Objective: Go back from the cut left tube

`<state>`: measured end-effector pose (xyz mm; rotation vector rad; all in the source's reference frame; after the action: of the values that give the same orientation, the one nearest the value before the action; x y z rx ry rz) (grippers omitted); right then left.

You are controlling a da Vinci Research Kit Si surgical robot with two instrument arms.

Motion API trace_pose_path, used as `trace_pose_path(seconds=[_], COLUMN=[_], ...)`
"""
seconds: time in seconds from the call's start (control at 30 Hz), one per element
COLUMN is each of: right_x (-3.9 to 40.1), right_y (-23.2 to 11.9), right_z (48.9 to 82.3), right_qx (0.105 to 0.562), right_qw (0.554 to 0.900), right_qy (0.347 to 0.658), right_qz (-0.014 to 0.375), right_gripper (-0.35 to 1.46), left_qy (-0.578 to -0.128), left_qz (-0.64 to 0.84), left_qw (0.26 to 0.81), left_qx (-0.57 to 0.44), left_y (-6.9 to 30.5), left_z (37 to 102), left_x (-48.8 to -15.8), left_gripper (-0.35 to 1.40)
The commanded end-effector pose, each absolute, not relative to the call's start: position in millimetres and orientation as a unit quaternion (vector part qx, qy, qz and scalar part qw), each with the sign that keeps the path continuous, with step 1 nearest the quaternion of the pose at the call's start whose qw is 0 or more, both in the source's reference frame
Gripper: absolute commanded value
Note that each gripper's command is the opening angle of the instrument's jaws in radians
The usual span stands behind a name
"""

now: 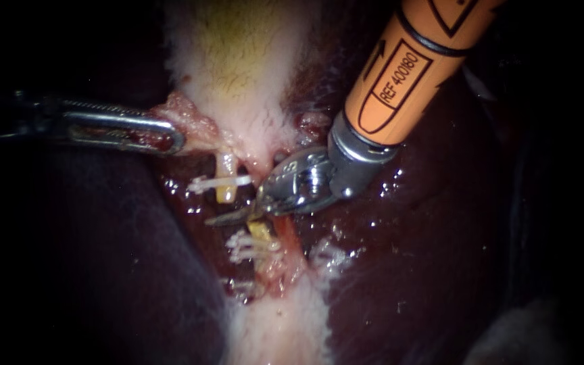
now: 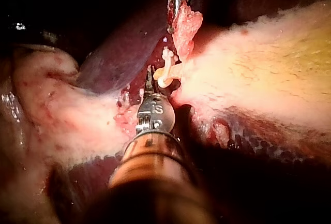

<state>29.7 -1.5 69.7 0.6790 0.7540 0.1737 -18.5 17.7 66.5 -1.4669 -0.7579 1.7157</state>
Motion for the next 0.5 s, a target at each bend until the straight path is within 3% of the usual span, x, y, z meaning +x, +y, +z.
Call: trace_pose_path(seconds=[0.03,0.2,0.23,0.3,0.33,0.4,0.5], right_x=[29.7,29.8,29.8,30.0,30.1,30.4,30.5], right_y=[-1.5,-2.0,-2.2,-2.8,-3.1,-3.3,-3.2], right_z=[69.7,70.0,70.1,70.4,70.6,70.7,70.6], right_qx=[0.325,0.338,0.338,0.337,0.337,0.341,0.333], right_qw=[0.871,0.867,0.867,0.866,0.863,0.855,0.851], right_qy=[0.361,0.355,0.355,0.359,0.366,0.380,0.396], right_qz=[0.083,0.086,0.085,0.082,0.083,0.087,0.094], right_gripper=[-0.35,-0.35,-0.16,0.61,0.83,1.04,1.16], left_qy=[-0.296,-0.296,-0.296,-0.296,-0.296,-0.296,-0.296], left_qz=[0.669,0.669,0.669,0.669,0.669,0.669,0.669], left_qw=[0.371,0.371,0.371,0.371,0.371,0.371,0.370], left_qx=[-0.572,-0.572,-0.572,-0.572,-0.572,-0.572,-0.572], left_y=[17.7,17.7,17.7,17.7,17.7,17.7,17.8], left_z=[66.5,66.5,66.5,66.5,66.5,66.5,66.6], left_x=[-18.5,-18.4,-18.4,-18.4,-18.4,-18.4,-18.3], left_gripper=[-0.35,-0.35,-0.35,-0.35,-0.35,-0.35,-0.35])
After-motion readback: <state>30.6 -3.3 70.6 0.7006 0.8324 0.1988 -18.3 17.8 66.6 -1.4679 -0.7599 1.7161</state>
